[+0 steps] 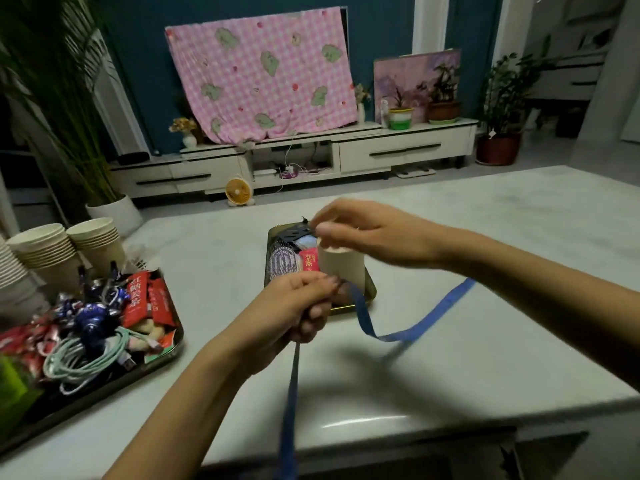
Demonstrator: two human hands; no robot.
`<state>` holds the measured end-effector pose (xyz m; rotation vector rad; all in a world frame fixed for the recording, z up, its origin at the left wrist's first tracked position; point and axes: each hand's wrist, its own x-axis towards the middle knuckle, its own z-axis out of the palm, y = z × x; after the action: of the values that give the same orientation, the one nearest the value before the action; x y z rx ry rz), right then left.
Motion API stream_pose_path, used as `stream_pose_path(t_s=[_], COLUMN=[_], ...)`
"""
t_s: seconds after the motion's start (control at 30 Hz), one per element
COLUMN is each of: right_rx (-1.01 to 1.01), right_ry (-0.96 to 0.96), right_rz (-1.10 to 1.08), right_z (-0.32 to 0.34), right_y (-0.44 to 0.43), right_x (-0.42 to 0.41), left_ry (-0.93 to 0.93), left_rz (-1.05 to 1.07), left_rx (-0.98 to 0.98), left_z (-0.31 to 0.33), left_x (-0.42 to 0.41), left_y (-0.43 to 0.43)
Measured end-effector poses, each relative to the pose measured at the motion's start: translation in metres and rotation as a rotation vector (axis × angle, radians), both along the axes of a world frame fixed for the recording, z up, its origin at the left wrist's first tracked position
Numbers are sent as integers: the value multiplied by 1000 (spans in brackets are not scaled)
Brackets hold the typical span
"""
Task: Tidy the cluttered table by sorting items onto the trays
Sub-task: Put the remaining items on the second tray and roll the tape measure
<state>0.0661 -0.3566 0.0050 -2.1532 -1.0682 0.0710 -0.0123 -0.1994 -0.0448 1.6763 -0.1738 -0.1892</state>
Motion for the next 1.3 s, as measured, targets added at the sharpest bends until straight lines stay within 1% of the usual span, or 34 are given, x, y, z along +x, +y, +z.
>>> stream_pose_path(t_s=[0.03,0.07,0.13,0.17,0.27,0.33,0.37,0.43,0.47,0.53,0.6,0.63,0.67,0.73,0.87,0.9,0.93,0.97,1.0,1.07,1.13,1.17,1.2,1.23,1.27,1.3], right_rx=[-62,-126,-165,-167,-216,-177,-171,-277,-376,-635,-906,-1002,-1065,-1130,-1210,-1211,-1200,-1188,-1188,-1213,-1255,-1258,-1239,-1183,-1059,-861], right_ry=[84,136,221,250,227,228,191,44,-28,-174,-429,-560,-654,-721,-739,-740,-725,-697,-662,-580,-505,-460,-423,-414,-464,-559], right_rz=[110,149,144,114,-46,-155,-202,-292,-338,-429,-514,-558,-596,-660,-732,-752,-768,-779,-778,-742,-674,-655,-652,-661,-670,-662], right_z=[-5,-13,-26,-28,-26,-23,-22,-22,-23,-26,-29,-28,-27,-23,-20,-20,-21,-24,-29,-46,-62,-65,-63,-57,-49,-37], right_y=[13,21,23,19,1,-16,-25,-37,-42,-48,-48,-50,-49,-48,-55,-60,-65,-70,-73,-76,-77,-76,-73,-67,-61,-51], right_x=[-13,-18,-14,-8,19,38,46,58,64,69,70,70,70,69,76,80,84,87,90,91,91,91,91,91,88,82], left_ry=[-6,-6,36,73,192,237,249,257,253,229,207,199,191,176,80,63,65,95,129,72,100,103,71,59,69,90], left_rz=[15,34,38,20,-38,-31,-25,-8,0,4,-14,-20,-7,47,114,78,-8,-129,-207,-73,-92,-12,94,178,217,232], left_rx=[5,8,19,13,-65,-125,-156,-197,-198,-153,-93,-81,-88,-153,-407,-517,-656,-805,-904,-890,-960,-936,-841,-725,-618,-523], left_z=[-1,-3,-8,-10,-17,-20,-21,-21,-19,-15,-10,-7,-5,-2,3,5,7,9,11,12,7,6,5,4,3,1], left_x=[2,4,5,5,4,3,3,2,1,-2,-6,-7,-9,-14,-21,-22,-23,-24,-25,-26,-21,-19,-18,-16,-12,-10], left_y=[0,1,5,7,19,33,39,53,57,67,75,79,83,90,109,116,124,129,131,137,131,127,122,114,105,96])
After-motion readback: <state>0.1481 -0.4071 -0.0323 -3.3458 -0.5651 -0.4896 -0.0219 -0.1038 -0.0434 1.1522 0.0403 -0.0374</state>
